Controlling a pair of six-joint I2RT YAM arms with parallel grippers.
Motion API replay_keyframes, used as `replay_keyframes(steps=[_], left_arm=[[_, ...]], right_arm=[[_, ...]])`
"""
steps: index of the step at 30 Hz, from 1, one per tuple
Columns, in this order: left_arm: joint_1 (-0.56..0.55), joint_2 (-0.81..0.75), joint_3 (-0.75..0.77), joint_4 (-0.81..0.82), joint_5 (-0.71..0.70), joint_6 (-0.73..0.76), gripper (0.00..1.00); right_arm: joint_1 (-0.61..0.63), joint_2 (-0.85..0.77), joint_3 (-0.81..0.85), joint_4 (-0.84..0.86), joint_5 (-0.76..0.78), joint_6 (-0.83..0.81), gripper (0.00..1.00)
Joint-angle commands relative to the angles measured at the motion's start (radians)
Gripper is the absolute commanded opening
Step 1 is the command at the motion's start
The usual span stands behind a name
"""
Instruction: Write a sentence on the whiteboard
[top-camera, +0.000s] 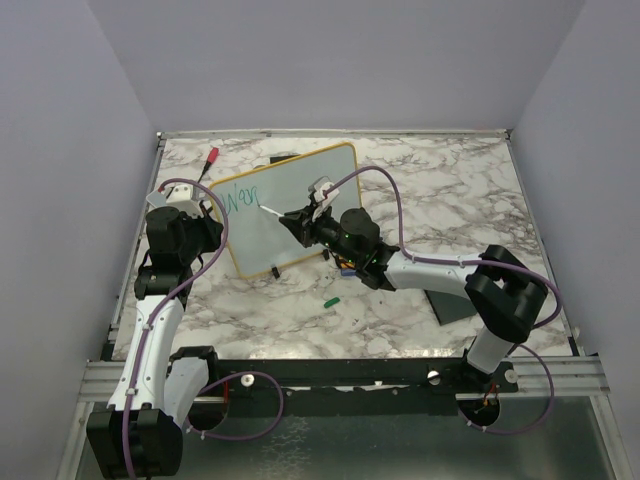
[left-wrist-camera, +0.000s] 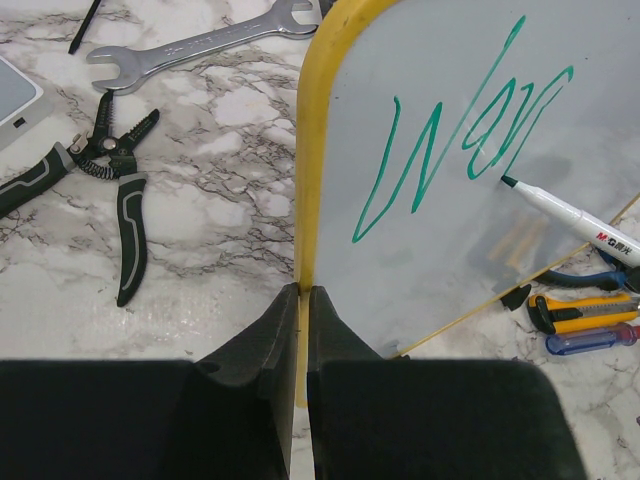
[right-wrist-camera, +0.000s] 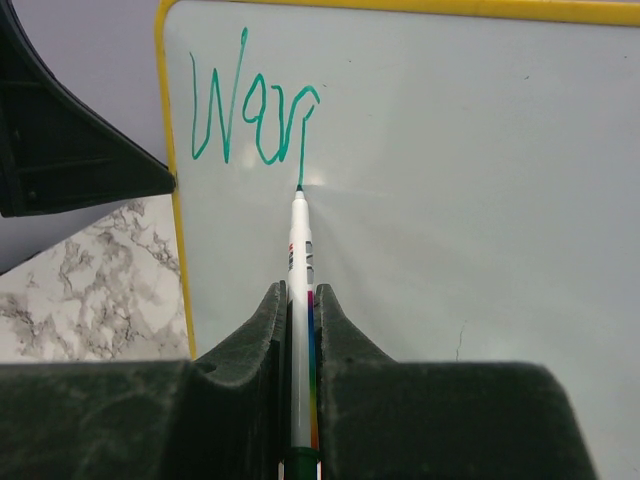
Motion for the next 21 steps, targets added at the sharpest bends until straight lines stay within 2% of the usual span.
replay_keyframes(steps=[1, 21], left_arm=[[-0.004, -0.008, 0.005, 0.004, 0.042, -0.008, 0.08], [-0.004, -0.012, 0.004, 0.004, 0.042, -0.007, 0.08]], right_arm=[[-0.001, 0.001, 0.006, -0.012, 0.046, 0.001, 0.01], [-0.001, -0.012, 0.053, 0.015, 0.135, -0.035, 0.01]])
